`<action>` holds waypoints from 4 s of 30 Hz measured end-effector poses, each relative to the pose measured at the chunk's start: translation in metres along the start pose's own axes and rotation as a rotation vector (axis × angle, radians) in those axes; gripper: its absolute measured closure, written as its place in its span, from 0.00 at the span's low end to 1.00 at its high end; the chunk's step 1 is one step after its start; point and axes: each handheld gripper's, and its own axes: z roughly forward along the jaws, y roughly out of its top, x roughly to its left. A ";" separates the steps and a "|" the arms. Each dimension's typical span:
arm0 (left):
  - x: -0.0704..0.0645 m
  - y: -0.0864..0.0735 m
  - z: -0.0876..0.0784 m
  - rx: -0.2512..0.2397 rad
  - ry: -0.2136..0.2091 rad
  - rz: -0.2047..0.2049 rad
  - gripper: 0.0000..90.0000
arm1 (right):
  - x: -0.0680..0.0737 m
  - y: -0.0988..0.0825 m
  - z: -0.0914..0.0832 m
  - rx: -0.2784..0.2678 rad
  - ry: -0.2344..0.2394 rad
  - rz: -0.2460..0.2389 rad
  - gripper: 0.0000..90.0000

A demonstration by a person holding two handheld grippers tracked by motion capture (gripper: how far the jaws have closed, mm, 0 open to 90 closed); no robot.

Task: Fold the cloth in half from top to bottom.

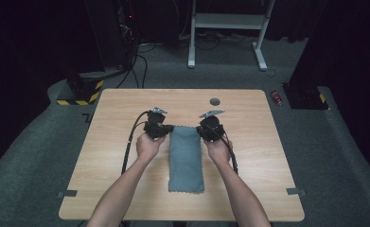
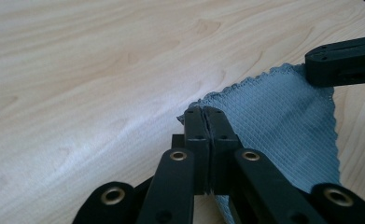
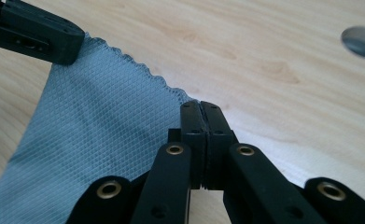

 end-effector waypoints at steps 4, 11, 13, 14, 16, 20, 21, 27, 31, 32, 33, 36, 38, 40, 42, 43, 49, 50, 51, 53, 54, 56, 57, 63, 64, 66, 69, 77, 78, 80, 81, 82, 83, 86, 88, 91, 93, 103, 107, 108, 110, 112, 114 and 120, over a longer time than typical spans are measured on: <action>0.000 0.002 -0.003 -0.014 -0.008 0.002 0.99 | -0.001 0.004 -0.005 -0.021 -0.003 -0.003 0.99; -0.006 -0.008 -0.003 0.007 -0.027 0.025 0.99 | 0.000 -0.006 -0.003 -0.007 0.012 -0.013 0.99; -0.005 -0.013 -0.004 0.012 -0.039 0.019 0.99 | 0.002 -0.011 -0.004 -0.005 0.023 -0.014 0.99; -0.005 -0.015 -0.004 0.013 -0.042 0.020 0.99 | 0.003 -0.015 -0.004 -0.007 0.029 -0.018 0.99; -0.008 -0.021 -0.006 0.011 -0.053 0.016 0.99 | 0.005 -0.020 -0.005 -0.007 0.035 -0.024 0.99; -0.011 -0.028 -0.008 0.009 -0.070 0.020 0.98 | 0.007 -0.027 -0.008 -0.007 0.048 -0.027 0.99; -0.012 -0.032 -0.009 0.010 -0.071 0.027 0.98 | 0.008 -0.029 -0.009 -0.008 0.052 -0.026 0.99; -0.016 -0.045 -0.011 0.022 -0.083 0.036 0.98 | 0.015 -0.042 -0.012 -0.003 0.070 -0.042 0.99; -0.019 -0.052 -0.013 0.014 -0.097 0.028 0.98 | 0.017 -0.050 -0.013 0.000 0.084 -0.039 0.99; -0.019 -0.053 -0.014 0.014 -0.102 0.029 0.99 | 0.018 -0.052 -0.013 0.001 0.086 -0.040 0.99; -0.020 -0.056 -0.014 0.011 -0.106 0.027 0.99 | 0.018 -0.054 -0.013 0.001 0.088 -0.041 0.99; -0.023 -0.060 -0.015 0.010 -0.104 0.034 0.99 | 0.020 -0.057 -0.015 0.003 0.094 -0.037 0.99; -0.025 -0.062 -0.016 0.015 -0.100 0.048 0.99 | 0.021 -0.059 -0.017 0.000 0.095 -0.043 0.99; -0.025 -0.064 -0.016 0.013 -0.104 0.043 0.98 | 0.022 -0.061 -0.017 -0.005 0.096 -0.050 0.99; -0.025 -0.066 -0.017 0.009 -0.106 0.038 0.99 | 0.023 -0.062 -0.018 -0.005 0.097 -0.050 0.99; -0.025 -0.067 -0.018 0.008 -0.108 0.035 0.99 | 0.023 -0.062 -0.018 -0.006 0.098 -0.050 0.99; -0.028 -0.069 -0.021 -0.001 -0.106 0.040 0.98 | 0.025 -0.063 -0.021 -0.012 0.107 -0.051 0.99; -0.028 -0.070 -0.021 -0.003 -0.106 0.041 0.99 | 0.025 -0.064 -0.022 -0.013 0.109 -0.051 0.99; -0.028 -0.070 -0.022 -0.002 -0.105 0.048 0.98 | 0.025 -0.064 -0.022 -0.014 0.109 -0.055 0.99; -0.029 -0.071 -0.023 -0.006 -0.104 0.047 0.98 | 0.025 -0.065 -0.023 -0.017 0.113 -0.056 0.99; -0.029 -0.072 -0.024 -0.008 -0.105 0.046 0.98 | 0.026 -0.066 -0.024 -0.015 0.114 -0.054 0.99; -0.030 -0.073 -0.025 -0.009 -0.104 0.050 0.98 | 0.027 -0.067 -0.024 -0.019 0.117 -0.054 0.99; -0.030 -0.073 -0.026 -0.010 -0.103 0.051 0.98 | 0.027 -0.068 -0.025 -0.018 0.120 -0.049 0.99; -0.034 -0.075 -0.029 -0.016 -0.103 0.065 0.98 | 0.028 -0.071 -0.028 -0.025 0.127 -0.043 0.99; -0.034 -0.075 -0.029 -0.016 -0.103 0.065 0.98 | 0.028 -0.071 -0.028 -0.025 0.127 -0.044 0.99; -0.035 -0.075 -0.030 -0.015 -0.104 0.074 0.98 | 0.027 -0.072 -0.029 -0.027 0.128 -0.049 0.99; -0.037 -0.076 -0.032 -0.022 -0.107 0.075 0.98 | 0.028 -0.073 -0.031 -0.033 0.131 -0.049 0.99; -0.045 -0.084 -0.038 -0.017 -0.104 0.113 0.98 | 0.033 -0.080 -0.038 -0.042 0.142 -0.077 0.99; -0.046 -0.085 -0.038 -0.016 -0.107 0.114 0.98 | 0.033 -0.082 -0.039 -0.042 0.144 -0.074 0.99; -0.048 -0.088 -0.039 -0.019 -0.111 0.117 0.98 | 0.034 -0.085 -0.041 -0.040 0.149 -0.068 0.99; -0.049 -0.090 -0.040 -0.020 -0.111 0.117 0.98 | 0.035 -0.086 -0.042 -0.044 0.152 -0.070 0.99; -0.051 -0.092 -0.040 -0.020 -0.114 0.118 0.98 | 0.035 -0.088 -0.043 -0.045 0.153 -0.073 0.99; -0.052 -0.094 -0.041 -0.019 -0.115 0.122 0.98 | 0.036 -0.091 -0.045 -0.048 0.160 -0.068 0.99; -0.053 -0.098 -0.041 -0.016 -0.116 0.127 0.98 | 0.038 -0.095 -0.047 -0.050 0.165 -0.077 0.99; -0.054 -0.101 -0.042 -0.015 -0.121 0.127 0.98 | 0.040 -0.096 -0.047 -0.048 0.164 -0.080 0.99; -0.056 -0.104 -0.043 -0.018 -0.127 0.124 0.98 | 0.041 -0.100 -0.050 -0.051 0.170 -0.087 0.99; -0.057 -0.106 -0.045 -0.024 -0.130 0.119 0.98 | 0.042 -0.103 -0.051 -0.054 0.175 -0.083 0.99; -0.063 -0.113 -0.046 -0.022 -0.140 0.127 0.98 | 0.043 -0.115 -0.056 -0.064 0.190 -0.063 0.99; -0.065 -0.116 -0.048 -0.022 -0.137 0.135 0.98 | 0.045 -0.118 -0.059 -0.070 0.201 -0.062 0.99; -0.065 -0.117 -0.048 -0.022 -0.137 0.135 0.98 | 0.045 -0.118 -0.059 -0.070 0.201 -0.062 0.99; -0.066 -0.120 -0.049 -0.024 -0.137 0.135 0.98 | 0.047 -0.122 -0.060 -0.068 0.206 -0.062 0.99; -0.067 -0.122 -0.050 -0.026 -0.139 0.131 0.98 | 0.048 -0.123 -0.059 -0.071 0.206 -0.066 0.99; -0.068 -0.123 -0.051 -0.029 -0.139 0.131 0.98 | 0.049 -0.125 -0.060 -0.068 0.210 -0.064 0.99; -0.073 -0.128 -0.053 -0.029 -0.137 0.144 0.98 | 0.051 -0.131 -0.062 -0.070 0.210 -0.073 0.99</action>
